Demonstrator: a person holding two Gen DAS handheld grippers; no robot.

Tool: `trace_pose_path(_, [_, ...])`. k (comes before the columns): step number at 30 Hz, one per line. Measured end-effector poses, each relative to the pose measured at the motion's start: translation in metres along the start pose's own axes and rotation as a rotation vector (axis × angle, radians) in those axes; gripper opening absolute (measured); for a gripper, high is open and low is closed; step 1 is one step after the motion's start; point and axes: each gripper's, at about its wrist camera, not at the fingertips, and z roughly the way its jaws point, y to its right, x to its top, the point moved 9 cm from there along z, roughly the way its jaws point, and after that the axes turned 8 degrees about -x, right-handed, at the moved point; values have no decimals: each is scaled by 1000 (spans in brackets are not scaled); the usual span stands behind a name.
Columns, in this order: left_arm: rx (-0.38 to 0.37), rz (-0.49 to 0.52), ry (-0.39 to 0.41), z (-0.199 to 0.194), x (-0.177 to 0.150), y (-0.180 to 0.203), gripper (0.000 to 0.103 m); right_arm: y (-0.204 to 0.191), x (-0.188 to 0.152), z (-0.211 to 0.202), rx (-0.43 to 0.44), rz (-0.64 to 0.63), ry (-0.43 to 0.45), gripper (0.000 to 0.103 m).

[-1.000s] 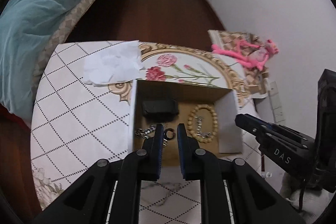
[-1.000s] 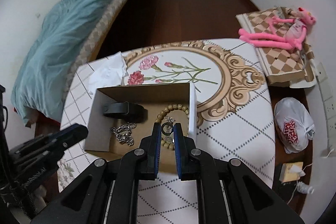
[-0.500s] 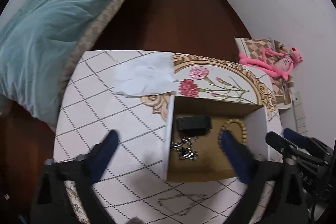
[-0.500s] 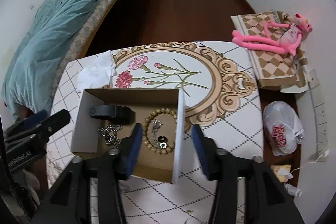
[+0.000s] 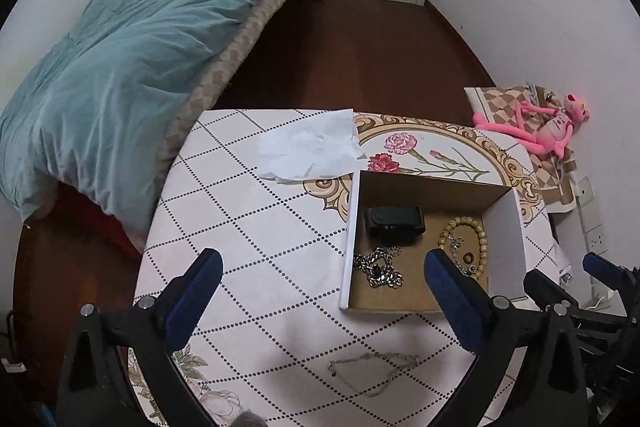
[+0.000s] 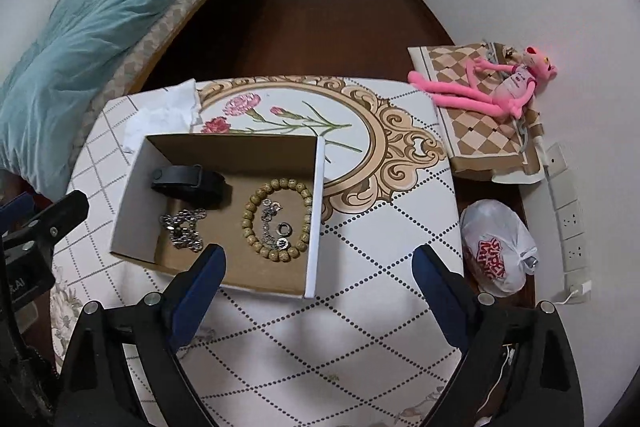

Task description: Organize jewelry

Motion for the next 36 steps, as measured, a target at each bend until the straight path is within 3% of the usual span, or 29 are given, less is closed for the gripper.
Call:
trace_pose_path(7, [16,24,49,-27,-18,3,103,6,-19,-30,19,29,39,96])
trace_pose_path(12, [4,28,24,-28,-46,2,103,17,-47,-32,28,60,29,96])
trace_pose_path(22, [33,4,-102,21,-113,0,103,53,-117,26,-10,140,-64,94])
trace_pose_path(24, [42,0,-123,30,-124,-1,103,49,-125,37,-20,124,-68,80])
trace_pose_path(28, [49,-13,-148,39,-137,-4,103,39,-138,53,-19,101,-71,72])
trace_pose_path(31, [61,-19,-153,40,-144,-11,103,30,-142,55,-40,73,-27,60])
trace_pose_path(32, [61,-21,-157,41,-146,-13,103,28,-142,54,-50,67,-12,49])
trace_pose_path(33, [61,-22,-163,41,-149,-15,103,26,-142,52,-53,60,8,29])
trace_pose_path(34, [62,-25,-168,42,-151,-16,103,23,-141,50,-53,57,22,16])
trace_pose_path(35, [63,-30,-173,42,-153,-19,103,21,-141,50,-61,52,26,9])
trace_pose_path(36, [60,-34,-175,42,-154,-20,103,19,-141,49,-65,46,30,9])
